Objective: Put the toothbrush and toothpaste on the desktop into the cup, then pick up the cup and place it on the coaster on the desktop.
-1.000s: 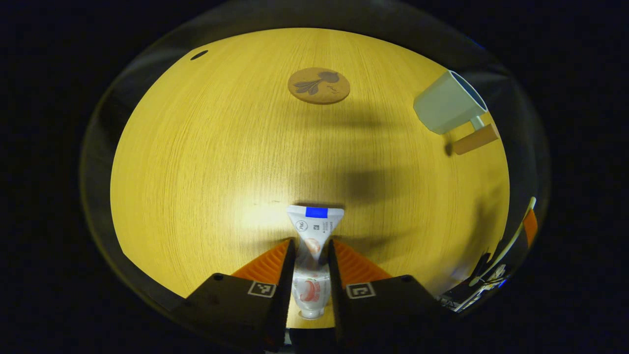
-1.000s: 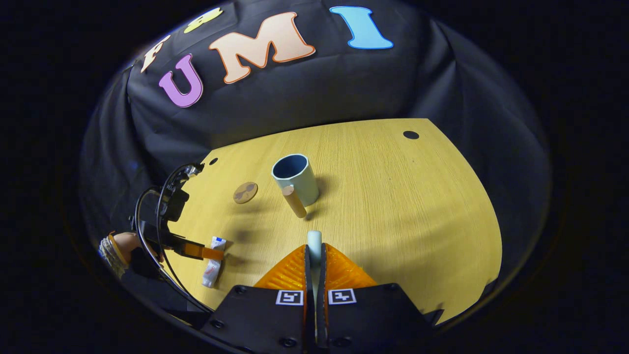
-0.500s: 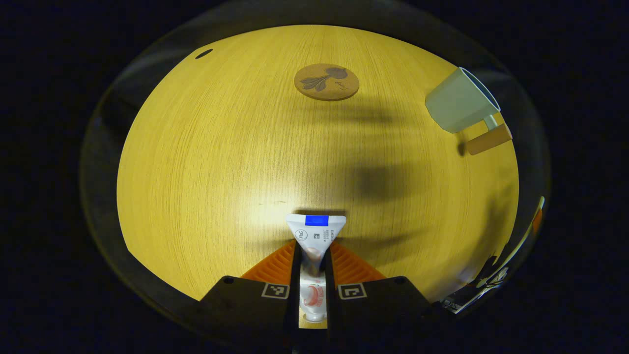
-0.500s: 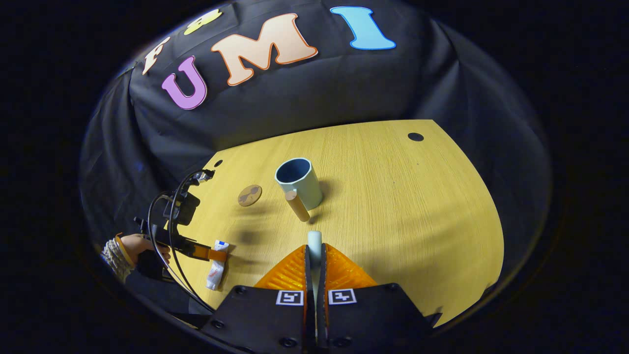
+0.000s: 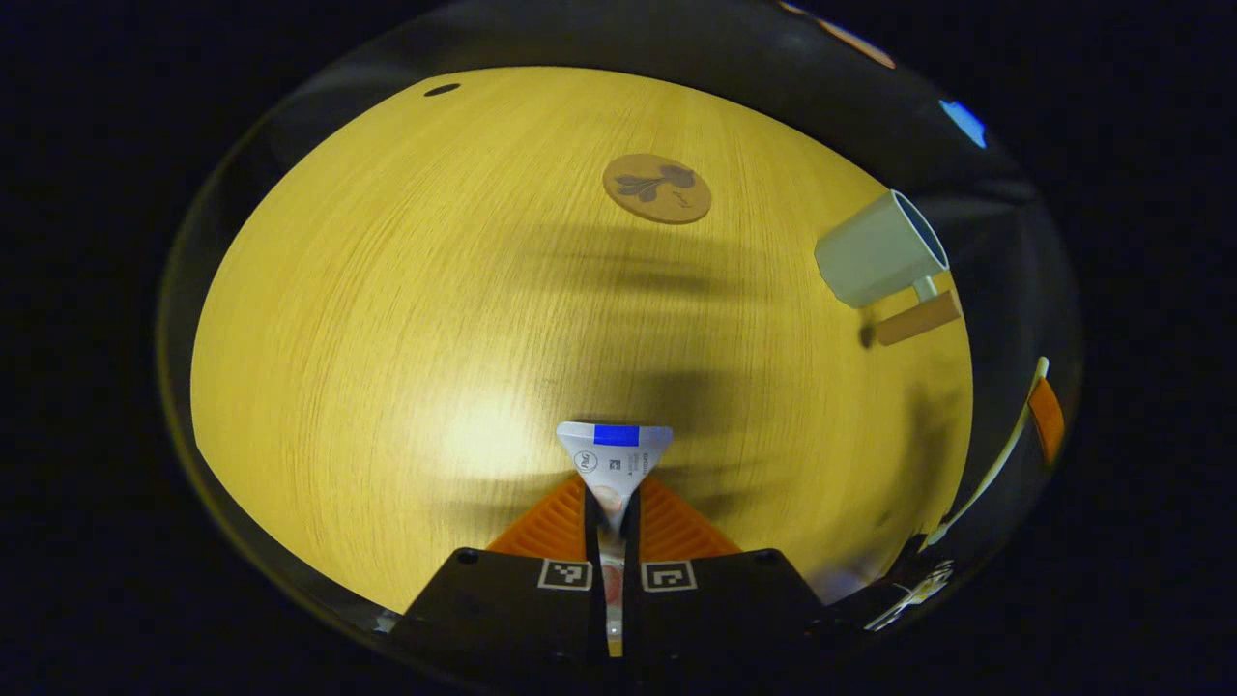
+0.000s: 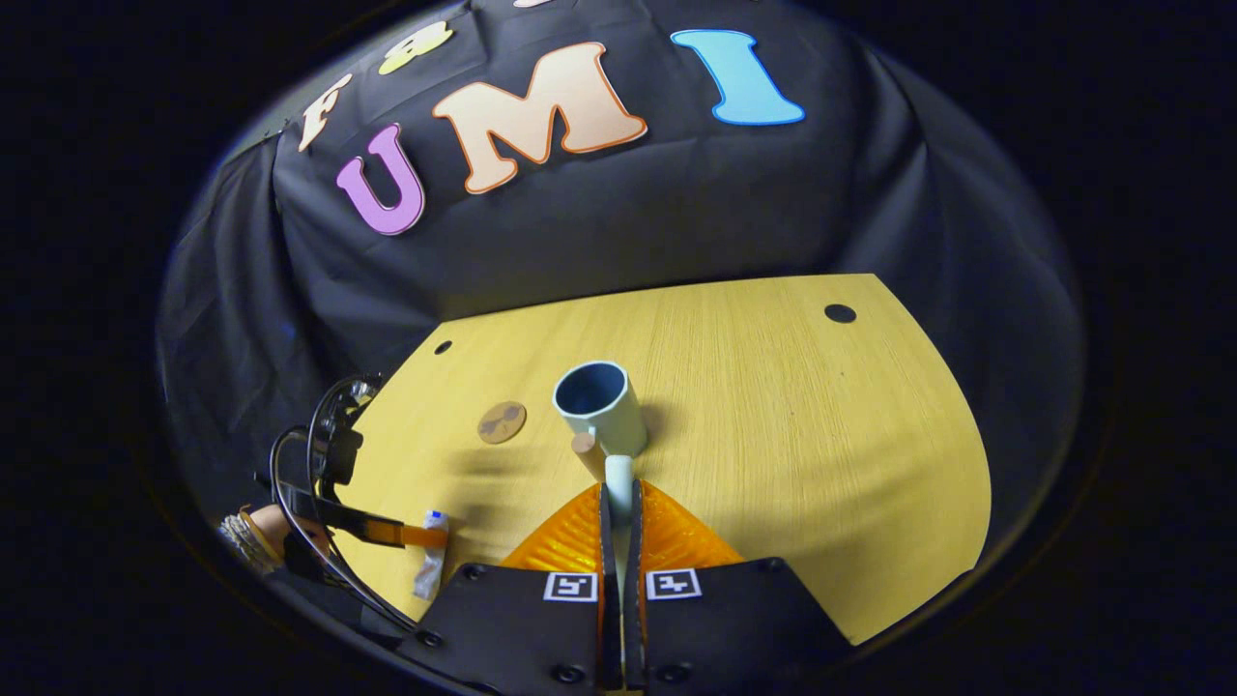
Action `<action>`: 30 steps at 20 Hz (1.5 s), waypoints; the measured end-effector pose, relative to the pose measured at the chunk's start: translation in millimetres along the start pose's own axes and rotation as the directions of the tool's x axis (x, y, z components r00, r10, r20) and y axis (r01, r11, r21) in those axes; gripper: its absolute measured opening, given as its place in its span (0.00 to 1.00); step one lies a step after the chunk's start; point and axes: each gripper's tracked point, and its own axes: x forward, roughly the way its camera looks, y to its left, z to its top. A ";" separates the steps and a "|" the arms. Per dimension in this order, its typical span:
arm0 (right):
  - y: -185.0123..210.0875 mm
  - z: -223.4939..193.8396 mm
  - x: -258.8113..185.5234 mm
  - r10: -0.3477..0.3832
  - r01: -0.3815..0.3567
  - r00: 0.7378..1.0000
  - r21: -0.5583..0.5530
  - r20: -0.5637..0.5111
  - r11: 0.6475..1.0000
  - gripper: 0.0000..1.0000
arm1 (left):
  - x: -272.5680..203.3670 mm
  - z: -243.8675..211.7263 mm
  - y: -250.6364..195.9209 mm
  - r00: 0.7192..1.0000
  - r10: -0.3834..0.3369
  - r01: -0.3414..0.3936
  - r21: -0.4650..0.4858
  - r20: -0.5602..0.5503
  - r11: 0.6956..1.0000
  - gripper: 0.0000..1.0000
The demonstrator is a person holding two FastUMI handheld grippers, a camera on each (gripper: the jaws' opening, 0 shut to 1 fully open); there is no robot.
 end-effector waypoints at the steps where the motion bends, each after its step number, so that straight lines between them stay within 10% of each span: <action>1: 1.9 5.9 4.5 0.010 -0.010 1.000 -0.007 0.019 1.000 0.04 | -0.6 -0.2 0.2 1.000 -0.012 0.012 -0.026 0.009 1.000 0.04; 12: 47.3 115.2 34.3 0.190 -0.143 0.929 -0.164 0.318 0.976 0.04 | -58.6 54.4 -32.9 0.956 -0.065 0.087 -0.067 0.286 0.994 0.04; 16: 62.0 142.7 56.7 0.230 -0.164 0.885 -0.192 0.406 0.968 0.04 | -74.7 79.8 -53.5 0.903 -0.128 0.173 -0.075 0.409 0.982 0.04; 23: 66.4 172.3 91.2 0.245 -0.142 0.814 -0.228 0.526 0.963 0.03 | -100.3 129.1 -59.8 0.792 -0.116 0.111 0.045 0.600 0.993 0.04; 30: 51.3 148.2 128.3 0.220 -0.128 0.833 -0.210 0.508 0.969 0.04 | -123.1 173.1 -84.9 0.662 -0.182 0.094 0.160 0.727 0.983 0.04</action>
